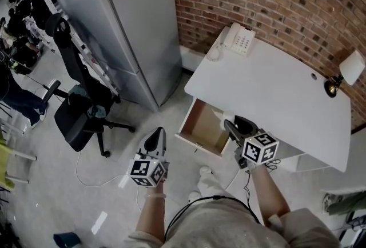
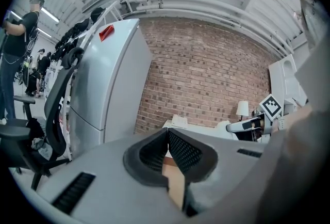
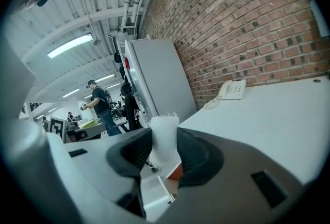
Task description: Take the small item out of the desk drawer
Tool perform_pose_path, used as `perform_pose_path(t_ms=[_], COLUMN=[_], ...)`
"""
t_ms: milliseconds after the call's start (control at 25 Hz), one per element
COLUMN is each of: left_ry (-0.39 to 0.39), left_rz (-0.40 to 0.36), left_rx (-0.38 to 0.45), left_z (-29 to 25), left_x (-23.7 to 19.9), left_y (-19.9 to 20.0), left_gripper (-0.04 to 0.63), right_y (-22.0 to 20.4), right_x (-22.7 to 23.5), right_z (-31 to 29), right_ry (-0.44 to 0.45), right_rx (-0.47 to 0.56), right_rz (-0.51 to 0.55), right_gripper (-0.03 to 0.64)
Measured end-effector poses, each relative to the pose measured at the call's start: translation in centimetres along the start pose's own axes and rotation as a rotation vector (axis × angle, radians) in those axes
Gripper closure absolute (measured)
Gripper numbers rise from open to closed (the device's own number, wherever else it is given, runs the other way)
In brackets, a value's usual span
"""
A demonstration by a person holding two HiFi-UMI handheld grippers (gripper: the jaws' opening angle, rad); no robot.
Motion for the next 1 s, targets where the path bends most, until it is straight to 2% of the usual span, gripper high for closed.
perform_pose_path(t_ms=[480,1000], left_ry=[-0.02,0.001], left_rz=[-0.026,-0.057], left_rx=[0.047,0.106], left_z=[0.0,0.7], left_x=[0.7,0.0], left_y=[2.3,5.0], left_gripper=[0.591,0.591], right_y=[1.5,3.3], right_x=[-0.6,-1.5], right_z=[1.3,2.5], right_ry=[0.004,0.008], right_rx=[0.07,0.129], right_rz=[0.019,0.066], right_gripper=[0.46,0.46])
Point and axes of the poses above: the fingertips, and each gripper's own axes: z backward along the fingers, x to its right, y out of its top, the point moved 10 cm from there along z, backward along the fingers, and after that the axes turned 10 degrees about y, right-handed, at the moved point
